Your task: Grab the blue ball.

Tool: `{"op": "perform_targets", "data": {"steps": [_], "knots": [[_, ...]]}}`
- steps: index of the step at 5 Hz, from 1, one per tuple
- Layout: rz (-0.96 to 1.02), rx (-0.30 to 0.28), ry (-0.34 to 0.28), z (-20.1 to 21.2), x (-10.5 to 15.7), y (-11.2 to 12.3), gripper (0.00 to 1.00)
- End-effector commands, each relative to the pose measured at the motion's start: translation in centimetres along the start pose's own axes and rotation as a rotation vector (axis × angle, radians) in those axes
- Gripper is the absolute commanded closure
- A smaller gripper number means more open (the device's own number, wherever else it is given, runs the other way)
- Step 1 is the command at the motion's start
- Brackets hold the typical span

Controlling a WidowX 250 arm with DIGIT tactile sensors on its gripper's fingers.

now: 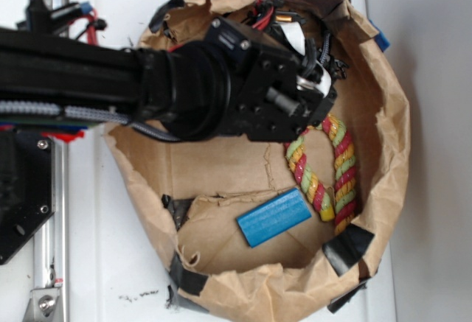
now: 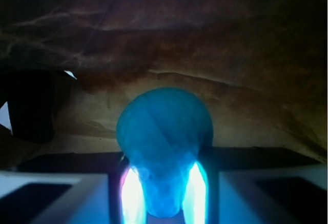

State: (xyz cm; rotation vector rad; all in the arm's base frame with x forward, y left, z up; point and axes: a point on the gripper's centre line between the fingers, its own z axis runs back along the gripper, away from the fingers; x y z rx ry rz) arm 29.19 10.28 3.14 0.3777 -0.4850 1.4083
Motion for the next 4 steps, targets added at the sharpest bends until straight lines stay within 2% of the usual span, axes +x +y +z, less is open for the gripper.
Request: {"op": "perform_targets", "data": {"steps": [1,2,3,4], "knots": [[-0.149,-0.08,0.128,2.3,-0.2,-0.2,1.0],[-0.345,-0.239,0.266,7.6,-0.9,1.3,1.0],[-0.56,-0.351,0.402,12.0,-1.0,3.2,1.0],[-0.775,-0.403,0.654,14.6,0.5,5.0,1.0]]}}
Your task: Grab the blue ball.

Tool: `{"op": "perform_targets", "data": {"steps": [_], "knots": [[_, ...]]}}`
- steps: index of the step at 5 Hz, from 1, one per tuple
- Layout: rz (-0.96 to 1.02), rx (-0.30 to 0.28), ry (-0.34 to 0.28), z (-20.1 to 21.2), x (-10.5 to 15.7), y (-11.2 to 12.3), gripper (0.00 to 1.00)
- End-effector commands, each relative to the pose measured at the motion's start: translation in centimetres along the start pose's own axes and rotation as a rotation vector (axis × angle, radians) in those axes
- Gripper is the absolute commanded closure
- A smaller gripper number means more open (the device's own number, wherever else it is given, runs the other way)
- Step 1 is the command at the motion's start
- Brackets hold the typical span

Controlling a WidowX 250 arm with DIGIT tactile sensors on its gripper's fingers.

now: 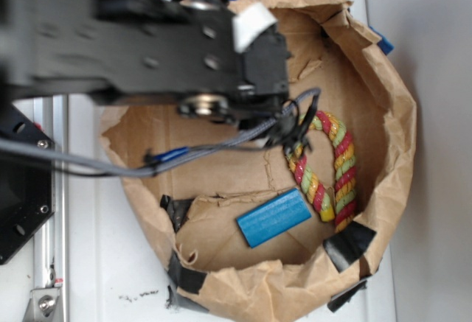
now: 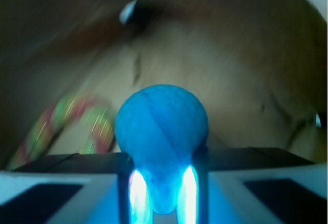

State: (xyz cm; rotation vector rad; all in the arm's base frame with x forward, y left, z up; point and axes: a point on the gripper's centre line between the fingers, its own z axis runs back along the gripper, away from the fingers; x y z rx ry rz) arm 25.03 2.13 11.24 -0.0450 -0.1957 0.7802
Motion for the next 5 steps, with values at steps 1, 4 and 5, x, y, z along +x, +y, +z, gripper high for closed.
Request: {"op": "perform_targets", "data": {"steps": [1,4,5], "knots": [[-0.241,-0.11,0.244,5.6,-0.5,2.4,1.0],[-0.196,-0.084,0.187,5.7,-3.0,3.2,1.0],[-0.171,-0.069,0.151,5.7,-3.6,3.4,1.0]]}}
